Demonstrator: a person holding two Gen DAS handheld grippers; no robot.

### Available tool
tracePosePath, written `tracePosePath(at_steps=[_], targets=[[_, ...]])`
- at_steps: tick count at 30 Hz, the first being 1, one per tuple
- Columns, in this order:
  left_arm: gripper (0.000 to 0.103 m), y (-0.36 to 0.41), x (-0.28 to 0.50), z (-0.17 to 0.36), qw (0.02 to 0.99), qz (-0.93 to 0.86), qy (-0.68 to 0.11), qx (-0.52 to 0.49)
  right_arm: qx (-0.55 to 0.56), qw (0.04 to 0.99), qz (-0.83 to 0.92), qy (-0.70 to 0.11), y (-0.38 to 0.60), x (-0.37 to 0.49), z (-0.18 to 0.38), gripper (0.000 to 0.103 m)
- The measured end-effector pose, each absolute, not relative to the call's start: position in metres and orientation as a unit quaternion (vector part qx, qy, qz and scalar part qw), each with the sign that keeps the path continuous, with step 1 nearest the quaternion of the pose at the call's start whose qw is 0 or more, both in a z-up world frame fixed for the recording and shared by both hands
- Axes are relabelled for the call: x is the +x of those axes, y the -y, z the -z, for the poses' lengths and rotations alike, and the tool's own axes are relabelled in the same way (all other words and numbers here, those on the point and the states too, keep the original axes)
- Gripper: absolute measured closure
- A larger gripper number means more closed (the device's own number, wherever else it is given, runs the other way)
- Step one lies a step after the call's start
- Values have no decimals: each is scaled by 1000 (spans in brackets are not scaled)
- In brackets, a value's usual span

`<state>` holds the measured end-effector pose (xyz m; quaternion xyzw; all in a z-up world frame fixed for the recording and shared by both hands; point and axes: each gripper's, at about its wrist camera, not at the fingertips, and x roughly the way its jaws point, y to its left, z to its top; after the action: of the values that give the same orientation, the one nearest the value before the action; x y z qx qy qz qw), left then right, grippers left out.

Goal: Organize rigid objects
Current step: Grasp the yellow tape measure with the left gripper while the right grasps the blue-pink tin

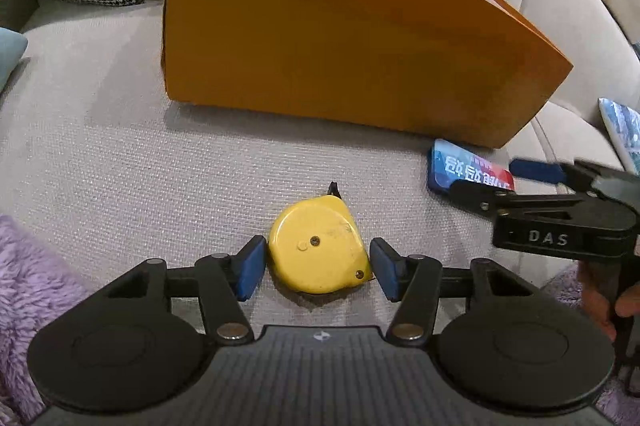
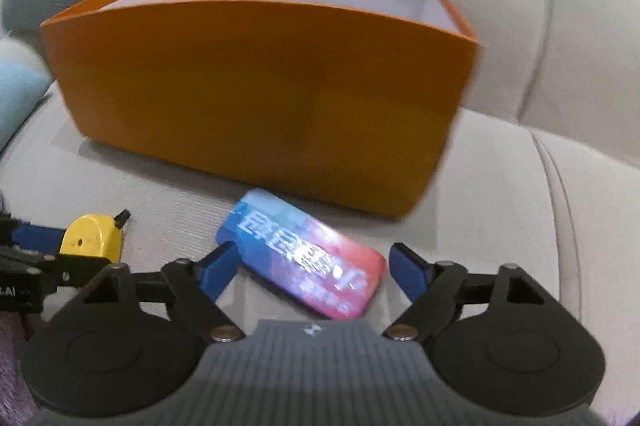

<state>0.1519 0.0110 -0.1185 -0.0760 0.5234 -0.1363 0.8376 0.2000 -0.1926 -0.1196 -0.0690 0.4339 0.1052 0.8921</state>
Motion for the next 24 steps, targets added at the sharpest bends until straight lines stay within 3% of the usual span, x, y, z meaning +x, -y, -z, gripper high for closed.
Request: tracePosePath(at_steps=[7,13,17,24], targets=[[38,-14,154,119,837,137,-523,-81,-83,875,-128,-460,188,214,131,13],[38,-19,153,117,836,138,-522,-92,-41,863,-128,-487,193,204,123,31],[38,-21,153,115,836,138,-523,-91,-32,851,-157,-500,180,180,120,51],[38,-20,155,117,836,137,-524,-91,-67,854,-171,-487,158,156,115,54]])
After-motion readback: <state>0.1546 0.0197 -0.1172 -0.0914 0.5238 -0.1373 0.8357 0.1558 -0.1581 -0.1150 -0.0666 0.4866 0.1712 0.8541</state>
